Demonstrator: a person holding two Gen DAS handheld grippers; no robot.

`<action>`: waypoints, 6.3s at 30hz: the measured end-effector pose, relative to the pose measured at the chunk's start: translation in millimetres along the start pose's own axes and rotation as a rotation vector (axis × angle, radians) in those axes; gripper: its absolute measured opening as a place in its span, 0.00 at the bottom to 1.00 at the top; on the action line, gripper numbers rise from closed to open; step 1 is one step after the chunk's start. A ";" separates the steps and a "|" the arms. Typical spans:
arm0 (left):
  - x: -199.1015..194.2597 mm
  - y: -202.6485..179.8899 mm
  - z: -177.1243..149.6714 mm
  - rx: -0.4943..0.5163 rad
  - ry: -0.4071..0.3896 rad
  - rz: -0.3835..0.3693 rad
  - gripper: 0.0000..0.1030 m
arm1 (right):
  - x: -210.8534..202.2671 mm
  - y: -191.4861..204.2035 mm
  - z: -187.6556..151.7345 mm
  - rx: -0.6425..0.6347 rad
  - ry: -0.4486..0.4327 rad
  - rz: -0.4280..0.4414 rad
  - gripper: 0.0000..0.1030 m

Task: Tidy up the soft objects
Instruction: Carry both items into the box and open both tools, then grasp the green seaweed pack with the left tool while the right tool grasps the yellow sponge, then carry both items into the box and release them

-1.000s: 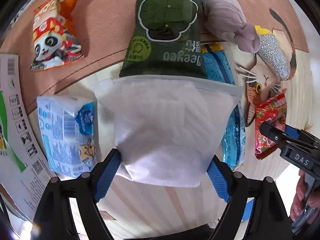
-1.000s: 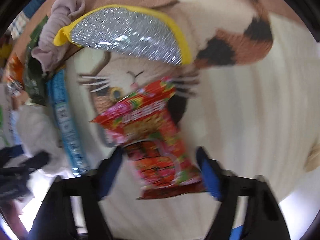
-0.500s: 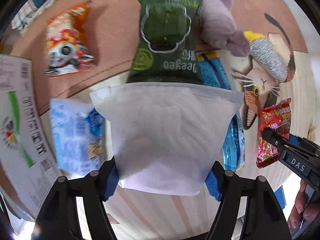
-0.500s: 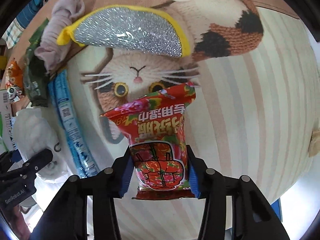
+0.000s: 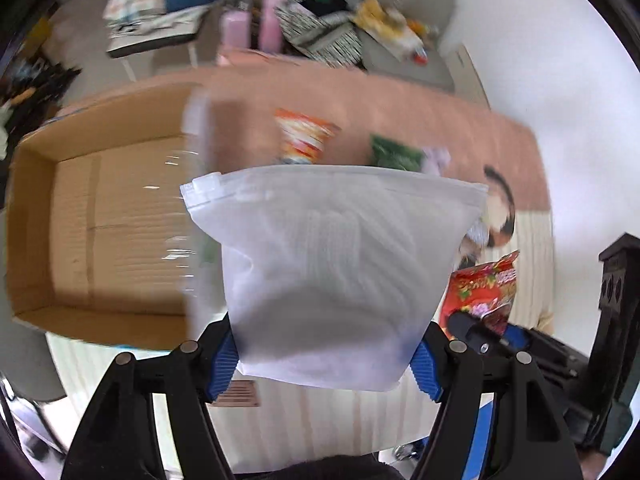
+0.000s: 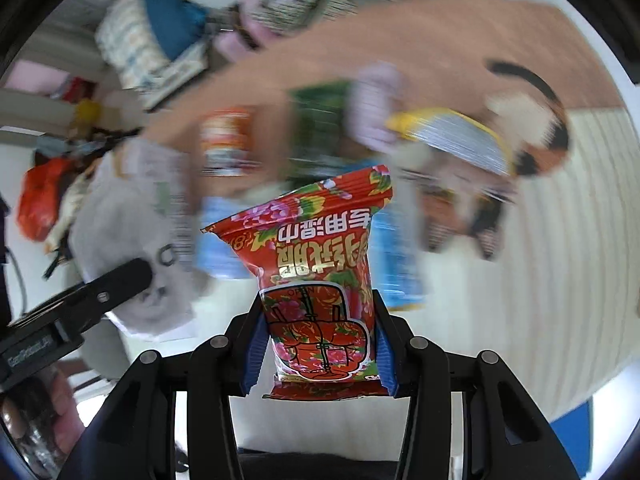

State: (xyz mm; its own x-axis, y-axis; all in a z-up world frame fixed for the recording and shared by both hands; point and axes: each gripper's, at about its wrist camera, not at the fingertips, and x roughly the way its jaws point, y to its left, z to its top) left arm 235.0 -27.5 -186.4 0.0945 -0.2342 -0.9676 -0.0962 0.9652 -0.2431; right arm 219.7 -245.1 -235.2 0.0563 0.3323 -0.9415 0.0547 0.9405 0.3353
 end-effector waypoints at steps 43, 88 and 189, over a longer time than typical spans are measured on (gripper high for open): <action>102.1 281.2 124.3 -0.080 0.341 0.080 0.82 | 250.0 290.8 106.9 -0.051 0.105 -0.203 0.70; -121.1 175.8 -12.8 0.089 -0.201 0.162 0.99 | -16.4 253.6 -50.6 -0.152 -0.197 -0.152 1.00; 75.0 301.7 135.2 0.073 0.199 0.341 0.35 | 187.7 266.1 17.8 -0.154 0.212 -0.079 0.48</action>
State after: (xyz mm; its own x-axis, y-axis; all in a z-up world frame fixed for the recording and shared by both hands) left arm 347.0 261.8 -323.0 -0.1253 0.0895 -0.9881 -0.0173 0.9956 0.0924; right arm 262.6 66.3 -322.1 -0.1533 0.2493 -0.9562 -0.1025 0.9584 0.2663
